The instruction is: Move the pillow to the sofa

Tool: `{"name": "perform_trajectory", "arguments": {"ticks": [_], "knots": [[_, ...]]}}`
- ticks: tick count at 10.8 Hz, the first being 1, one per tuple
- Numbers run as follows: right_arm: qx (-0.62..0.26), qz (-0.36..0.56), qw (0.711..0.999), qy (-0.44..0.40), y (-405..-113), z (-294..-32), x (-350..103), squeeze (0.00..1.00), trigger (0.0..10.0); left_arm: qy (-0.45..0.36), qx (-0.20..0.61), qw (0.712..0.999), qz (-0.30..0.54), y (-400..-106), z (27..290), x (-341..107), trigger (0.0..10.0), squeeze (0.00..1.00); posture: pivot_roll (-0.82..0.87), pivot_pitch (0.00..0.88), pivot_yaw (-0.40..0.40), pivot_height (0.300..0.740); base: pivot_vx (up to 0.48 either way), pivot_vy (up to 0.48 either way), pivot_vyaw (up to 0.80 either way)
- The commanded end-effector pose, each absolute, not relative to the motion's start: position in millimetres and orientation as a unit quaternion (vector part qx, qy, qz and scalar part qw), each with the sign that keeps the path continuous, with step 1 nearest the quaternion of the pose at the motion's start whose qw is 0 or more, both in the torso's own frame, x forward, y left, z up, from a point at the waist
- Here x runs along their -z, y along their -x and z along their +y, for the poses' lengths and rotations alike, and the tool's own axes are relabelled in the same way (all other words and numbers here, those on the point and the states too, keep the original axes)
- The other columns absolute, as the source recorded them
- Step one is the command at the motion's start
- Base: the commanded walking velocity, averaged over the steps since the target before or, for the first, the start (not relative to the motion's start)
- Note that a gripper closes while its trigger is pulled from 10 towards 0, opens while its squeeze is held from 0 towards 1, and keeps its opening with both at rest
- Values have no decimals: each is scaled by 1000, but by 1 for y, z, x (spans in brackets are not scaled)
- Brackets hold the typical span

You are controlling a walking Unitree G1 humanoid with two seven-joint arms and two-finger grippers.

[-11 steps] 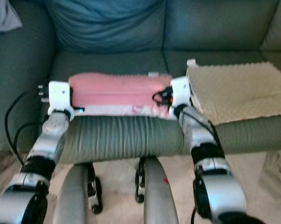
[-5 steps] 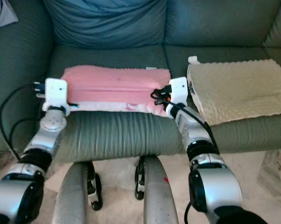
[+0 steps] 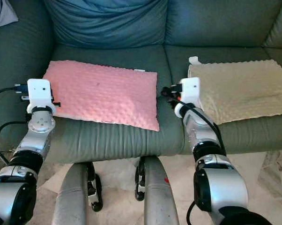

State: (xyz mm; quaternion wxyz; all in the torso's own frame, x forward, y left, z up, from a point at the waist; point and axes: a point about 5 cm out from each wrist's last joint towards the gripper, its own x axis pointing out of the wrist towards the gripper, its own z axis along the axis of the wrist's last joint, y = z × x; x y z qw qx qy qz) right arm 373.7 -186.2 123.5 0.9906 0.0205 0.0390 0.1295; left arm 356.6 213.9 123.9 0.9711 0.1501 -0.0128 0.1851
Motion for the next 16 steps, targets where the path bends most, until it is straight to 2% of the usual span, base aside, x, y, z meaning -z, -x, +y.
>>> {"name": "perform_trajectory", "arguments": {"ticks": [1, 3, 6, 9, 11, 14, 16], "knots": [[-112, 59, 992, -23, -366, -194, -109, 1000, 10000, -156, -182, 971, 3, -351, 215, -114, 10000, 1000, -48, 355, -72, 644, 0, 0, 0], [-114, 47, 992, -28, -368, -186, -112, 1000, 10000, -160, -175, 971, -1, -345, 216, -112, 10000, 1000, -49, 356, -67, 644, 0, 0, 0], [-177, 45, 982, -56, -366, -149, -109, 1000, 10000, -200, -170, 962, -67, -314, 235, -133, 10000, 1000, -21, 360, -63, 644, 0, 0, 0], [-282, 107, 950, -81, -360, -110, -96, 1000, 10000, -221, -139, 965, -28, -268, 238, -115, 10000, 1000, 4, 365, -73, 644, 0, 0, 0], [-340, 162, 924, -69, -349, -96, -80, 1000, 10000, -215, -136, 967, -16, -262, 230, -110, 10000, 1000, 7, 364, -85, 644, 0, 0, 0], [-315, 249, 915, -35, -333, -127, -50, 1000, 10000, -201, -122, 972, -6, -265, 223, -112, 10000, 1000, -9, 364, -85, 644, 0, 0, 0], [-288, 261, 921, -19, -331, -146, -46, 1000, 10000, -200, -117, 973, -2, -266, 219, -111, 10000, 1000, -15, 363, -89, 644, 0, 0, 0]]}}
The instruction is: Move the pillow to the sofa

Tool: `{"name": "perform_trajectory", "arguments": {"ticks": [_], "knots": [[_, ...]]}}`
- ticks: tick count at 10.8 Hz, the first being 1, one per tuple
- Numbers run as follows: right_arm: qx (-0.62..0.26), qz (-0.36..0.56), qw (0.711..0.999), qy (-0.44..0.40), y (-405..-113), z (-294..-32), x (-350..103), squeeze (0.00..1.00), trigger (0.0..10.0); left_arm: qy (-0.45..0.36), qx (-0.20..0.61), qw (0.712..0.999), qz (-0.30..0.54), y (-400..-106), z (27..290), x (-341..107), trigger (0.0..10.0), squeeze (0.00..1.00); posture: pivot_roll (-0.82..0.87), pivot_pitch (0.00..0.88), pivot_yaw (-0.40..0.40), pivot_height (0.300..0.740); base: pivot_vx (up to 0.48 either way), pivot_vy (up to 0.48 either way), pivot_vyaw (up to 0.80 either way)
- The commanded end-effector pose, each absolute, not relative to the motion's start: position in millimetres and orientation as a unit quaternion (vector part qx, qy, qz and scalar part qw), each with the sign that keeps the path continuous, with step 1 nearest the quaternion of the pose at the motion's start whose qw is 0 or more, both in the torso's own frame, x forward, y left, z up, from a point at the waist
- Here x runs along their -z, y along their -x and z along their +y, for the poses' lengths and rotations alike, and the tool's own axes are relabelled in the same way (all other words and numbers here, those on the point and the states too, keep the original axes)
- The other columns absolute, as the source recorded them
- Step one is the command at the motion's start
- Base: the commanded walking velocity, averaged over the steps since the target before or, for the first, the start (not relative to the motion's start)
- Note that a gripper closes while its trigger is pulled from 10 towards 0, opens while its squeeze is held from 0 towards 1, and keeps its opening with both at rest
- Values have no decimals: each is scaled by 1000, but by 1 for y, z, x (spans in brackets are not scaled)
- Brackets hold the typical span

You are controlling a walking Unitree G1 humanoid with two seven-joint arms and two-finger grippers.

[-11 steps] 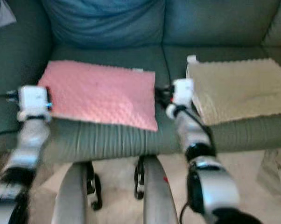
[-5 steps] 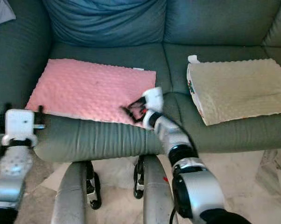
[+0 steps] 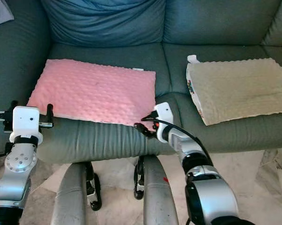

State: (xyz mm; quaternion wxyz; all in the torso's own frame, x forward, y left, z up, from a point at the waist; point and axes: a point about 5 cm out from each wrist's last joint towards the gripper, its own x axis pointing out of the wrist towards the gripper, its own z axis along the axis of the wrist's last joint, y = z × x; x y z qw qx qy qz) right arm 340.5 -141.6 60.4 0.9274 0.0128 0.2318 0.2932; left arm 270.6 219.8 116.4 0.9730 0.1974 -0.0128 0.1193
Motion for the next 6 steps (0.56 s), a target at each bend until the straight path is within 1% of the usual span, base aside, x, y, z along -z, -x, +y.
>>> {"name": "perform_trajectory", "arguments": {"ticks": [1, 3, 4, 6], "knots": [[-279, 264, 923, -7, -331, -151, -46, 1000, 10000, -200, -116, 973, 0, -267, 218, -111, 10000, 1000, -16, 363, -91, 644, 0, 0, 0], [-241, 270, 932, 14, -334, -161, -47, 1000, 10000, -198, -115, 973, 1, -267, 216, -111, 10000, 1000, -14, 361, -95, 644, 0, 0, 0], [-185, 273, 943, 31, -338, -173, -48, 1000, 10000, -198, -117, 973, 3, -267, 216, -111, 10000, 1000, -12, 360, -96, 644, 0, 0, 0], [-161, 273, 948, 36, -339, -181, -50, 1000, 10000, -198, -120, 973, 3, -267, 216, -111, 10000, 1000, -10, 360, -96, 644, 0, 0, 0]]}}
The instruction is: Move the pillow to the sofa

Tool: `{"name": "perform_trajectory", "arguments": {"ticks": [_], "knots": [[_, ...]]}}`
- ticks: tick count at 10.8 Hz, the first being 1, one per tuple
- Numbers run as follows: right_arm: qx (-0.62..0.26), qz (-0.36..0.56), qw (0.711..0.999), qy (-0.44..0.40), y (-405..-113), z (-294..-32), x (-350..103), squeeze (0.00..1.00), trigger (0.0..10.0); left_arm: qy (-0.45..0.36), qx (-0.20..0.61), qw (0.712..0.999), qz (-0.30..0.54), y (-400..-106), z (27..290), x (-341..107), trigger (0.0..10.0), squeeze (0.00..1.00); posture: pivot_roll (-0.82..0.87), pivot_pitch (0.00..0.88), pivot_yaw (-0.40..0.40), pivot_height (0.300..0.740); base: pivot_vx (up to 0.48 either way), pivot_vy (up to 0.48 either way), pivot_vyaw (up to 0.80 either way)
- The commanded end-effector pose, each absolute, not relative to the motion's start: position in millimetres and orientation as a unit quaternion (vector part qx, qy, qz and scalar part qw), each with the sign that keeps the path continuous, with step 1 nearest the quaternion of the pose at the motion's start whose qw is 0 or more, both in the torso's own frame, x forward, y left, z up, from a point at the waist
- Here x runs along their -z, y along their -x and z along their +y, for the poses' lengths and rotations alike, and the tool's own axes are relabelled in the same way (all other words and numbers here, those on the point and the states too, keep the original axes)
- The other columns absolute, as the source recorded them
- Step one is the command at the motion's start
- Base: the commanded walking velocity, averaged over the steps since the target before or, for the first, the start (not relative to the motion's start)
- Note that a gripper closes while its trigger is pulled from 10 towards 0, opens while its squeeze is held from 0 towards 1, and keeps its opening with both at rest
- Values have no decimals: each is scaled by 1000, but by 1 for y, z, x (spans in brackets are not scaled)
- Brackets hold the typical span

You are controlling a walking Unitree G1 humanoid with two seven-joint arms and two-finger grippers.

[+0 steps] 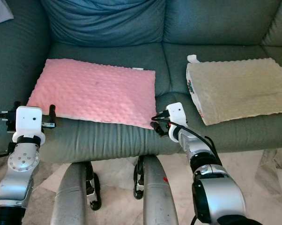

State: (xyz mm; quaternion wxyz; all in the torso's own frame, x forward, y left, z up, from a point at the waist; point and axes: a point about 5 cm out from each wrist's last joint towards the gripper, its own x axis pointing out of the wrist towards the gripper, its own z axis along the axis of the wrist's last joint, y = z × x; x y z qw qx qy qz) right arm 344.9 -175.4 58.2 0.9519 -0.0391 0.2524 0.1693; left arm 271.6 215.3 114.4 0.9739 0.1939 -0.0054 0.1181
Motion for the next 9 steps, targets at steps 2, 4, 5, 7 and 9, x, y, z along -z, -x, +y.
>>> {"name": "perform_trajectory", "arguments": {"ticks": [2, 4, 5, 7, 9], "knots": [[-125, 280, 951, 49, -339, -195, -50, 1000, 10000, -197, -122, 973, 4, -268, 216, -111, 10000, 1000, -11, 361, -96, 644, 0, 0, 0], [-65, 285, 954, 70, -336, -218, -50, 1000, 10000, -196, -125, 973, 4, -270, 216, -112, 10000, 1000, -6, 363, -95, 644, 0, 0, 0], [-52, 285, 955, 72, -335, -224, -50, 1000, 10000, -196, -126, 972, 5, -270, 217, -112, 10000, 1000, -6, 363, -95, 644, 0, 0, 0], [-50, 238, 968, 56, -343, -224, -63, 1000, 10000, -195, -128, 972, 5, -270, 217, -113, 10000, 1000, -1, 364, -93, 644, 0, 0, 0], [-74, 126, 988, 45, -356, -209, -95, 1000, 10000, -194, -129, 973, 3, -269, 218, -115, 10000, 1000, -1, 366, -96, 644, 0, 0, 0]]}}
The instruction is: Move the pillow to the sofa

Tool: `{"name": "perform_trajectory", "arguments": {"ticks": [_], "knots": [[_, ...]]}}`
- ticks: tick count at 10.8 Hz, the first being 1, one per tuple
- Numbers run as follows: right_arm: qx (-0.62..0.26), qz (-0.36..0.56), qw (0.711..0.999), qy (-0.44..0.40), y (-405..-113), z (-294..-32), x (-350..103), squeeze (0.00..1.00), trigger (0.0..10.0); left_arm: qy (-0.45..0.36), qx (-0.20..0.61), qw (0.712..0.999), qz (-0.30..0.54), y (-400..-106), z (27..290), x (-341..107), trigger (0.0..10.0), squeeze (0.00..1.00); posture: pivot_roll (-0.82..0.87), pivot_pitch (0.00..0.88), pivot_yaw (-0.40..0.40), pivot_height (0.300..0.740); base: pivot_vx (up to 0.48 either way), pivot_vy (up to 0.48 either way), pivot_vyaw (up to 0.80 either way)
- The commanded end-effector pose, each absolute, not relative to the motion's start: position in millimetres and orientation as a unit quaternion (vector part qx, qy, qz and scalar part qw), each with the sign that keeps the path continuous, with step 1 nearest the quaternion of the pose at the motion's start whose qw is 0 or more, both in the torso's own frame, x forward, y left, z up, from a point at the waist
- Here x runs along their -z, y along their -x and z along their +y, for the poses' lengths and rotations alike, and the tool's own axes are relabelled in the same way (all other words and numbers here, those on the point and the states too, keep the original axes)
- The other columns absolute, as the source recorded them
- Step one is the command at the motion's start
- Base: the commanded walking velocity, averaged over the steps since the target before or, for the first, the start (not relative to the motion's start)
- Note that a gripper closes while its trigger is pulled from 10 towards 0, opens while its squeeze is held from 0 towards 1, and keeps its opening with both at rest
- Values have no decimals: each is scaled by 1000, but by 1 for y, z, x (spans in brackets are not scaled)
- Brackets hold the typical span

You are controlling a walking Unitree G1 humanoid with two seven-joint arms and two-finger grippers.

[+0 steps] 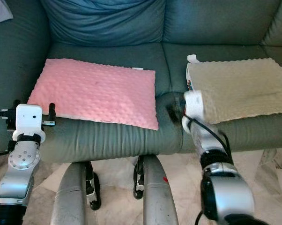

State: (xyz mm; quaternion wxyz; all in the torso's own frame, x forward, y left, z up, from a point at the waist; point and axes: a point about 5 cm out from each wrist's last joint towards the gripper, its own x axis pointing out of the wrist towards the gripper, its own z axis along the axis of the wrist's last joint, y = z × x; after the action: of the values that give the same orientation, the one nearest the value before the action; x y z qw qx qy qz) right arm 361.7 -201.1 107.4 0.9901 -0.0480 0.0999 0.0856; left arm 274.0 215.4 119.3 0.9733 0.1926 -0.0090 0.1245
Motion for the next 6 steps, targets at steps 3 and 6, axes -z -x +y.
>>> {"name": "perform_trajectory", "arguments": {"ticks": [3, 6], "knots": [[-103, 47, 993, 31, -354, -186, -124, 1000, 10000, -194, -125, 973, 6, -269, 217, -114, 10000, 341, -4, 371, -94, 644, 0, 0, 0], [-206, 128, 970, -5, -348, -148, -96, 1000, 10000, -216, -84, 973, 0, -263, 207, -114, 10000, 0, 27, 398, -89, 644, 0, 0, 0]]}}
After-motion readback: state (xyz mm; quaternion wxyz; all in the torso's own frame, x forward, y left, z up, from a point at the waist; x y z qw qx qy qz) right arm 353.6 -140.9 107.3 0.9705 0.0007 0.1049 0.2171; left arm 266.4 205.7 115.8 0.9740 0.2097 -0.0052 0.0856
